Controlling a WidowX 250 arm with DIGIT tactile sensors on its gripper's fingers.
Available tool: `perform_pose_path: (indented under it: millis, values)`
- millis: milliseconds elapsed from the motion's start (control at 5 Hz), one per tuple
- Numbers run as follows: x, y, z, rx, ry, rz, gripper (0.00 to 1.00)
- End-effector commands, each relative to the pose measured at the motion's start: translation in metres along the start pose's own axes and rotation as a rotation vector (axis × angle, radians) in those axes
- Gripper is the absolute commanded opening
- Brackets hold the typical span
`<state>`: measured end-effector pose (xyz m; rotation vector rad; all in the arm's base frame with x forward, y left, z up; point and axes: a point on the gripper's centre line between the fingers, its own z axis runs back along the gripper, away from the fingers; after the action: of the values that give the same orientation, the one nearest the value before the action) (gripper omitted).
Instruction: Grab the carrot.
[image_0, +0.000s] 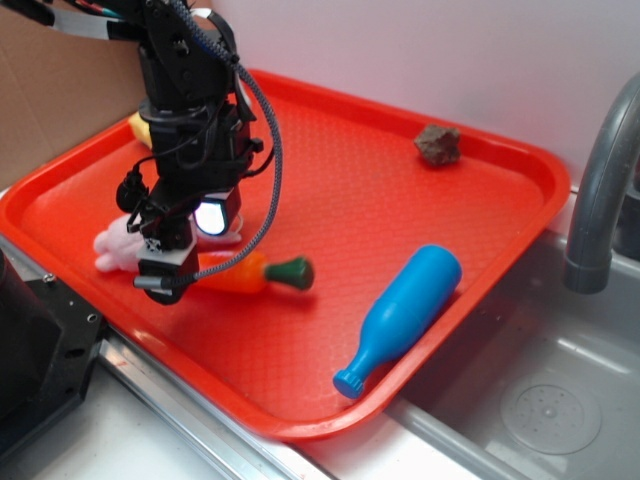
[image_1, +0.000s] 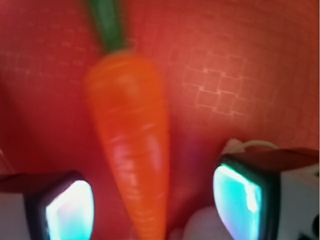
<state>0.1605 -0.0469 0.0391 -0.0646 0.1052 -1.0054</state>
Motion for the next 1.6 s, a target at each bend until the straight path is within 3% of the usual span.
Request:
perform_pose_path:
  millis: [0, 200, 400, 600, 800, 1000, 1200, 1400]
  values:
    - [0.011, -0.001, -0.004, 0.014, -0.029, -0.09, 1.0]
    - [0.027, 0.0, -0.025, 0.015, -0.015, 0.0, 0.99]
    - [0.031, -0.001, -0.035, -0.031, -0.014, 0.063, 0.0]
    - [0.024, -0.022, -0.03, -0.032, -0.005, 0.082, 0.0]
    - [0.016, -0.019, -0.008, -0.052, -0.022, 0.098, 0.0]
    - [-0.013, -0.025, 0.037, -0.007, -0.17, 0.198, 0.0]
    - [-0.051, -0.025, 0.085, 0.064, -0.206, 0.432, 0.0]
    - [-0.076, -0.018, 0.136, 0.084, -0.156, 0.601, 0.0]
